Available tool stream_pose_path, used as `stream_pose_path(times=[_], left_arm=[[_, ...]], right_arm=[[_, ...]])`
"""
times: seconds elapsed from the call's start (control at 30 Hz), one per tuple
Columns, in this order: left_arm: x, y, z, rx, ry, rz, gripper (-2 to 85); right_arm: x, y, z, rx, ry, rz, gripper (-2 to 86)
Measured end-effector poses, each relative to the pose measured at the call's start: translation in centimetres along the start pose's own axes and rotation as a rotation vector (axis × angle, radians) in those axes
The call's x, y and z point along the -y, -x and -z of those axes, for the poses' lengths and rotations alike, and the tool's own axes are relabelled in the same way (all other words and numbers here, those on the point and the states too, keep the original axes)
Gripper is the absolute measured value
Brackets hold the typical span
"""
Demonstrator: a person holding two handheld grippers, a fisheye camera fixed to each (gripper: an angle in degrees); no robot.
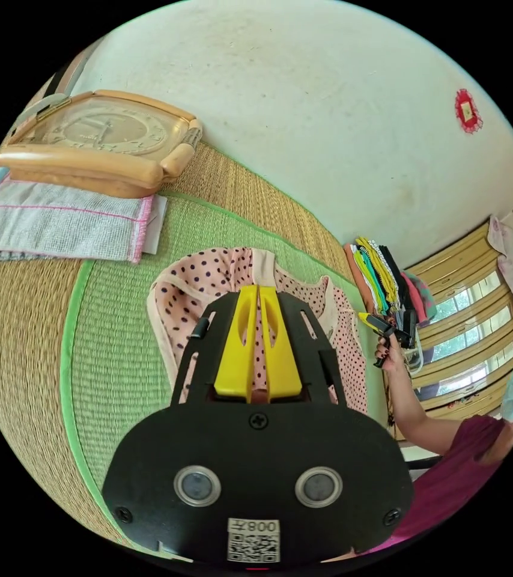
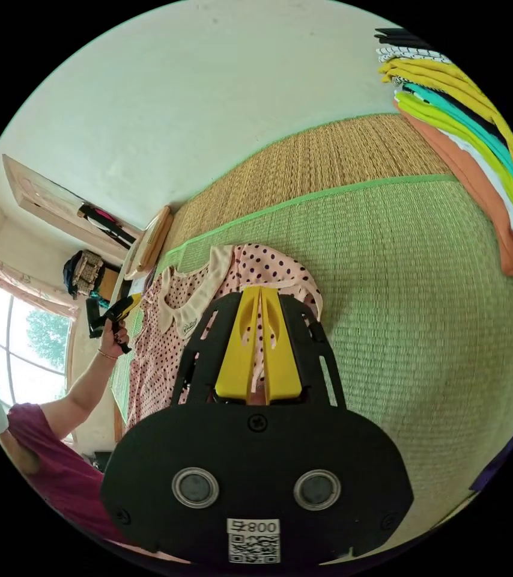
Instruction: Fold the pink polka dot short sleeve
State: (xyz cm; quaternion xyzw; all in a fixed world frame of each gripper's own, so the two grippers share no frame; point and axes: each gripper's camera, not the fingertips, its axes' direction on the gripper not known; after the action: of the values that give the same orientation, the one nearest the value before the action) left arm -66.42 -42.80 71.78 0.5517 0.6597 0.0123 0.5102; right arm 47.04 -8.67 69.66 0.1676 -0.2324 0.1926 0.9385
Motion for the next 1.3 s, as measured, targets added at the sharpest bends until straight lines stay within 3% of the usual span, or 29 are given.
stream_pose_path(times=[0.13,0.2,0.4,0.47,0.57,0.73,1.1,1.3], left_arm=[[-4.5,-1.1,3.9,0.085,0.036,0.004,0.3],[-6.3,-1.0,3.5,0.163,0.140,0.026,0.2],[-6.8,-3.5,9.2,0.111,0.009,0.102,0.1],[-6.8,-3.9,9.4,0.143,0.049,0.111,0.1],[-6.5,-4.6,10.5,0.173,0.068,0.127,0.2],[-7.2,-7.7,16.9,0.133,0.035,0.135,0.5],[-28.1,-11.9,30.7,0.024,0.234,0.315,4.2],[-36.9,-12.5,31.1,-0.122,0.293,0.447,7.2]], right_arm=[[-7.2,2.6,1.7,-0.069,0.059,0.051,0.1],[-9.3,2.6,0.7,-0.096,0.138,0.042,0.1],[-11.2,2.4,3.5,-0.075,0.056,-0.019,0.0],[-11.7,3.3,4.2,-0.089,0.038,-0.009,0.0],[-12.6,2.8,2.2,-0.140,0.164,-0.025,-0.1],[-15.6,2.4,6.0,-0.079,0.084,-0.108,0.4],[-31.6,5.0,12.2,0.004,0.227,-0.251,5.3],[-40.1,7.9,14.3,0.061,0.277,-0.314,7.4]])
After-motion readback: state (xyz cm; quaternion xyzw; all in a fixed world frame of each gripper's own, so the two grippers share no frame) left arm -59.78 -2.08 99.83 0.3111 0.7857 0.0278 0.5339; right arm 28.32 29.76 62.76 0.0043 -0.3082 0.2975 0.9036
